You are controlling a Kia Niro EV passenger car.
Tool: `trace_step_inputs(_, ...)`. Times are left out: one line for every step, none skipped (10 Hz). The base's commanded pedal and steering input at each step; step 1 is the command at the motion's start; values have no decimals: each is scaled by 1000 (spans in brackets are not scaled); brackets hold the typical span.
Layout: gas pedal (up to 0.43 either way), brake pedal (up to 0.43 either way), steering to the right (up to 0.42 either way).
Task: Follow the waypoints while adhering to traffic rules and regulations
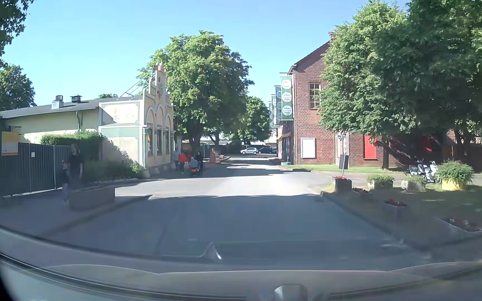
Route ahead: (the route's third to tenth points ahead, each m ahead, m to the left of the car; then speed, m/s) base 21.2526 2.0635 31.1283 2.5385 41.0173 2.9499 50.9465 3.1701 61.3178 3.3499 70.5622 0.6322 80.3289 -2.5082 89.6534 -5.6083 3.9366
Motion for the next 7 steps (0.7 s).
trace_step_inputs(0, 6, -60)
trace_step_inputs(0, 6, -43)
trace_step_inputs(0, 6, -30)
trace_step_inputs(0, 6, -23)
trace_step_inputs(0, 6, -13)
trace_step_inputs(0, 6, -6)
trace_step_inputs(0, 0, -4)
